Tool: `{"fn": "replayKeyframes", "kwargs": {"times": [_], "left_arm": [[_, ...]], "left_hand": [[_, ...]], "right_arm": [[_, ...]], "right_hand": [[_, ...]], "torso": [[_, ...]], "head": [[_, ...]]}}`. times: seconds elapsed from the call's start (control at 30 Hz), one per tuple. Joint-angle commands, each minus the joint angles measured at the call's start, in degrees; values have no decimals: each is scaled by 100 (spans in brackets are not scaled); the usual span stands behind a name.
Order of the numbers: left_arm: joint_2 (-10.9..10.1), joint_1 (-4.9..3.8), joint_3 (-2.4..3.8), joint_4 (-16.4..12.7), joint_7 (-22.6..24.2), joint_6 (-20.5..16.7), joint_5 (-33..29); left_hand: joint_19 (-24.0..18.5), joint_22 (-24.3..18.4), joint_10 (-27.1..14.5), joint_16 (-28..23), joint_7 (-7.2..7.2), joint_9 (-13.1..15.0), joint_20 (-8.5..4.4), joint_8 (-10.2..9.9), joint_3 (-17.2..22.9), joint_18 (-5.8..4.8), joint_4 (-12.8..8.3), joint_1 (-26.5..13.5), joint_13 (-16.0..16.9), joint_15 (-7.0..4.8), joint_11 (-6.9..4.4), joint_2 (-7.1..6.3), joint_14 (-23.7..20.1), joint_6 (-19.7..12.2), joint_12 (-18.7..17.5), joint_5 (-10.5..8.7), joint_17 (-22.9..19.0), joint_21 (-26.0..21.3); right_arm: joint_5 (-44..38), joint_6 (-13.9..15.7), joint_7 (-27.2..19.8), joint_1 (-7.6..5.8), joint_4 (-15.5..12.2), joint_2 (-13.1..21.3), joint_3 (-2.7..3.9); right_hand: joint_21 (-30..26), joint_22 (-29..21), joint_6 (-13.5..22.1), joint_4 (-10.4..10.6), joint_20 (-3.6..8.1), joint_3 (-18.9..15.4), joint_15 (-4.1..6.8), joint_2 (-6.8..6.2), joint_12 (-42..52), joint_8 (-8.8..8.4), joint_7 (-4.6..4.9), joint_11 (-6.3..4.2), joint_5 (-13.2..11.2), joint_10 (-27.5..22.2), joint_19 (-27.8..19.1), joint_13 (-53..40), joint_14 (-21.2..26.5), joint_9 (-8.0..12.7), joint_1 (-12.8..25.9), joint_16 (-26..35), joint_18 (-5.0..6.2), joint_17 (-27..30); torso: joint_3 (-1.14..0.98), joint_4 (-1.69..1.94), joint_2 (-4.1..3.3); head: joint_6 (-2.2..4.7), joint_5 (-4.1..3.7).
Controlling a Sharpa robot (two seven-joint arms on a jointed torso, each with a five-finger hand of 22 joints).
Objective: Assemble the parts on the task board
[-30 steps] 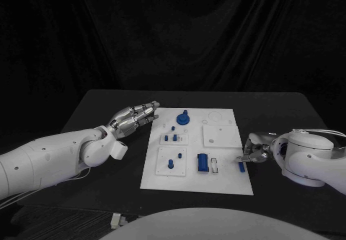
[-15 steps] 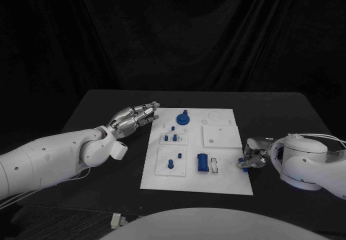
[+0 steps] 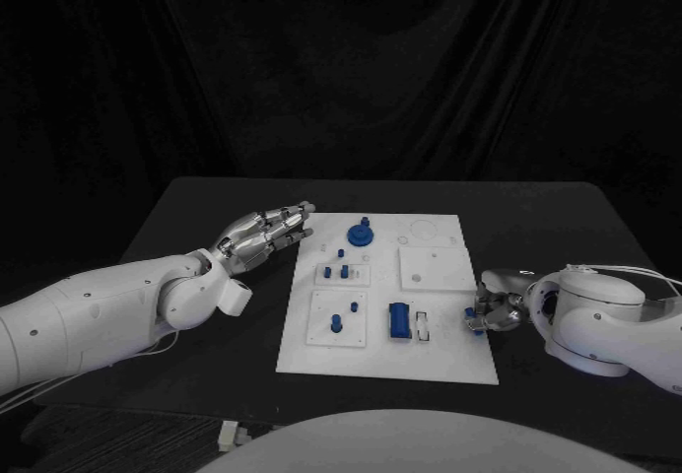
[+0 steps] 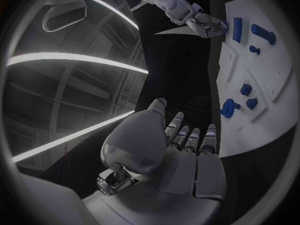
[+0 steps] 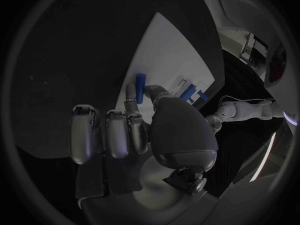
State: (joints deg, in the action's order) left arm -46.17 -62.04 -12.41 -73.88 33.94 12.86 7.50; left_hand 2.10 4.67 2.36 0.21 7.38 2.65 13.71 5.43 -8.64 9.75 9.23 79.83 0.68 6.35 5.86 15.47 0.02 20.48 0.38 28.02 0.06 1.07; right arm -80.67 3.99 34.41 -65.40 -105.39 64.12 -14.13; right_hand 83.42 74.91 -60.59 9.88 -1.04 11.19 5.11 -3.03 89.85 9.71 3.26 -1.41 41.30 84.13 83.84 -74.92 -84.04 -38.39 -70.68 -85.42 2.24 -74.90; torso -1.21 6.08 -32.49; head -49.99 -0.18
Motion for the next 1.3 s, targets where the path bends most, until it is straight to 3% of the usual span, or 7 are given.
{"fn": "replayKeyframes", "kwargs": {"times": [0.03,0.33,0.57,0.7,0.93,1.1,1.3], "left_arm": [[9,16,6,-9,37,73,-37],[-3,26,6,-15,29,64,-37],[17,29,6,-6,18,61,-37],[26,29,6,-2,13,64,-37],[48,30,6,7,6,68,-37],[54,30,6,12,3,74,-37],[60,30,6,14,-2,90,-37]], "left_hand": [[19,-1,13,-21,19,-3,1,9,12,66,-39,9,4,49,41,33,-2,-24,28,37,-6,21],[19,-1,13,-21,19,-3,1,9,12,66,-39,9,4,49,41,33,-2,-24,28,37,-6,21],[19,-1,13,-21,19,-3,1,9,12,66,-39,9,4,49,41,33,-2,-24,28,37,-6,21],[19,-1,13,-21,19,-3,1,9,12,66,-39,9,4,49,41,33,-2,-24,28,37,-6,21],[19,-1,13,-21,19,-3,1,9,12,66,-39,9,4,49,41,33,-2,-24,28,37,-6,21],[19,-4,13,-21,21,-6,9,2,31,66,-55,14,4,57,47,47,-2,-46,29,43,-6,21],[19,-7,11,-21,22,-7,11,0,35,66,-58,14,4,58,48,49,-2,-51,28,43,-6,20]], "right_arm": [[61,269,-121,36,7,13,-17],[149,591,-139,35,-83,97,-11],[1148,805,-228,27,-247,103,-3],[1625,828,-268,25,-275,32,-2],[2040,856,-313,25,-200,-173,-1],[2097,851,-333,27,-107,-330,-3],[2117,897,-392,33,16,-485,-5]], "right_hand": [[-5,1286,-19,-1199,-43,1392,-24,-37,15,54,18,43,61,587,313,-1508,-369,-44,215,20,-54,-217],[2,1288,-51,-1274,-39,1623,-19,-52,15,103,10,36,96,587,315,-1508,-369,-81,364,17,-55,-221],[10,1290,-30,-1255,-41,1656,-22,-81,15,119,2,27,-9,587,318,-1508,-373,-104,513,11,-57,-233],[11,1290,0,-1242,-43,1658,-26,-89,15,113,2,25,-45,587,319,-1508,-373,-107,574,11,-57,-229],[7,1287,40,-1214,-46,1644,-24,-67,15,124,-8,18,-252,587,316,-1508,-371,-129,686,15,-56,-215],[-5,1283,54,-1212,-46,1644,-24,-54,15,125,-8,18,-301,587,311,-1508,-369,-134,699,20,-53,-203],[-20,1278,80,-1208,-47,1641,-26,-35,15,124,-5,19,-370,587,303,-1508,-363,-140,715,31,-49,-176]], "torso": [[0,-2,1],[-1,9,-5],[8,28,-6],[7,9,-13],[3,24,-7],[5,-2,-6],[4,2,-9]], "head": [[-1,-1],[-1,-5],[-1,-33],[-1,1],[-1,-9],[-1,4],[-1,9]]}}
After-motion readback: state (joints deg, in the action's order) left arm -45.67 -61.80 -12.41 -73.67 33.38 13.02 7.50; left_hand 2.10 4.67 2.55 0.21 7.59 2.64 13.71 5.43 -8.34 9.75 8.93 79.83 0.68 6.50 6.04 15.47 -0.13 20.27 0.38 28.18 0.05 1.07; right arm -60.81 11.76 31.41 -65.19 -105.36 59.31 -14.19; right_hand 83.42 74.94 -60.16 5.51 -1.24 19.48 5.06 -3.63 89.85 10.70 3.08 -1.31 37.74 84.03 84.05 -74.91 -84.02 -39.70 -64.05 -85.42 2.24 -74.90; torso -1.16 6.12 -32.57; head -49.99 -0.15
